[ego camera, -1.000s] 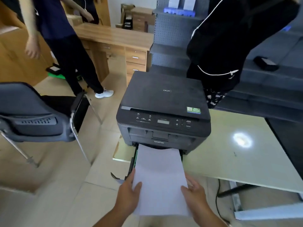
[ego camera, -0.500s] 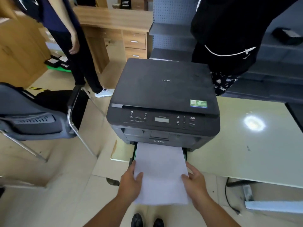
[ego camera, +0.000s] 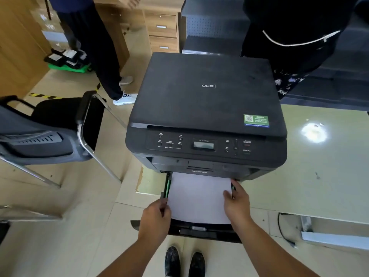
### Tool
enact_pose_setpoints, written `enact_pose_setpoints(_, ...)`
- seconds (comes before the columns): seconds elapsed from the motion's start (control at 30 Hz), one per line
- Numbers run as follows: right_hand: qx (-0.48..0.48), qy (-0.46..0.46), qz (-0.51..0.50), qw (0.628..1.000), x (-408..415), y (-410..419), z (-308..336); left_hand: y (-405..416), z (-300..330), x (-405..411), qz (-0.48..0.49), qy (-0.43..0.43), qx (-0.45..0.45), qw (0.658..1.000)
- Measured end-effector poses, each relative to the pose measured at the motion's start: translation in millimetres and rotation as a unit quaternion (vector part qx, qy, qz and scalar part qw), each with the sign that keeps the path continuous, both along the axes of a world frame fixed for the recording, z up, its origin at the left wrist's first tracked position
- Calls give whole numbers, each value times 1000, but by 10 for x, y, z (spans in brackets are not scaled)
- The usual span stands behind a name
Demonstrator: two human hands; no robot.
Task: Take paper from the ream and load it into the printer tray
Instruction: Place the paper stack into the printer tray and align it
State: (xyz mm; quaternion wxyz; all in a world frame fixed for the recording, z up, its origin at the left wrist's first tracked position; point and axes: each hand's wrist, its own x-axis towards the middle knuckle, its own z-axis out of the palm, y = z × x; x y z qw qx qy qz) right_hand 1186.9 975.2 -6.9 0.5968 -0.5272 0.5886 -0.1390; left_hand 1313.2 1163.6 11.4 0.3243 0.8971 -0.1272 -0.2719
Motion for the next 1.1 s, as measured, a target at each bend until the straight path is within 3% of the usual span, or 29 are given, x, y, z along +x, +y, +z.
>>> enact_pose_setpoints(0.27,-57,102,-7,993,237,-15,-235,43,-33,23,-16,-46,18,999)
enact_pose_setpoints(0.43,-86,92,3,992,238,22,-215,23,-12,43,-18,-48,3,999)
enact_pose_setpoints(0.53,-167,70,-18,983,27,62,-40,-36,10,59,-24,-57,-11,998)
enact_pose_setpoints(0.63,-244,137,0,960,-301,18,-15,-93,-9,69,-31,-50,-17,998)
enact_pose_setpoints(0.77,-192,213,84,954,-421,18,-81,-177,-57,33,-16,-60,-14,998)
enact_pose_setpoints(1.1,-205,254,119,938,-354,30,-142,-229,-68,-21,6,-74,12,997)
